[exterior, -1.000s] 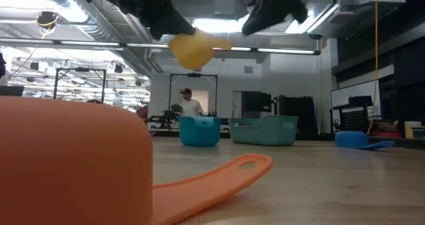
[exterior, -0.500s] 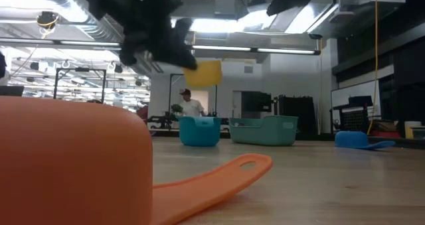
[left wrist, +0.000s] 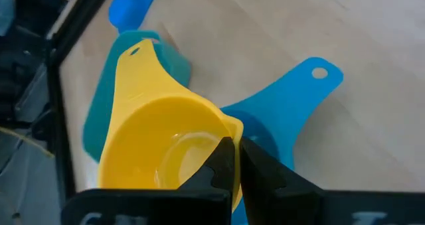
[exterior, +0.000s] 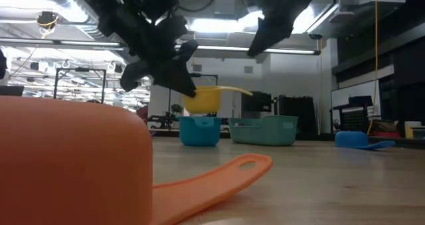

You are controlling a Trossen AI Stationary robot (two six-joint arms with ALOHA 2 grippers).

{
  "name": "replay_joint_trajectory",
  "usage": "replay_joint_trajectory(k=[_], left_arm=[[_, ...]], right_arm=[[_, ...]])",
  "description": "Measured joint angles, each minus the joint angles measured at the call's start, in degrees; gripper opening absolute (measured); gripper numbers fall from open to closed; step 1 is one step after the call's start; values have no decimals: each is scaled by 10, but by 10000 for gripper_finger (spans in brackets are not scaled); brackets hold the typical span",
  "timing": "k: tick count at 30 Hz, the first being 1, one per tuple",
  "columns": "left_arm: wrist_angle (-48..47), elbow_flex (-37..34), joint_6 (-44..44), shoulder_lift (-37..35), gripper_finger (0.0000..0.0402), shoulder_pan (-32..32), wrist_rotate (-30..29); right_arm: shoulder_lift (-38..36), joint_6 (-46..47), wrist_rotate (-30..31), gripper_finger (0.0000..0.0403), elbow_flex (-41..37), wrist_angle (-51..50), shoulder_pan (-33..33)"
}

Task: Nest measuring cups in basket
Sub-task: Stack the yellow measuring cup on top of the light blue measuring cup

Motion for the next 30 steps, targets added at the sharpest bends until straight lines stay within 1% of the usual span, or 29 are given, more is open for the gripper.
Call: replay_joint_trajectory(k=[7, 16, 18, 25, 30], left_arm=[[-2, 0, -1, 0, 5, -3, 11], [-8, 0, -2, 0, 14, -3, 11], [-9, 0, -3, 0, 13, -3, 11], [-11, 0, -3, 0, 13, -4, 11], [-12, 0, -2, 0, 24, -4, 3]], right_arm=[[39, 0, 0, 104, 0, 5, -37], [105, -3, 0, 104, 0, 41, -44], [119, -8, -13, 104, 0, 45, -44], [142, -14, -90, 104, 0, 49, -44], [142, -6, -119, 104, 0, 57, -40]])
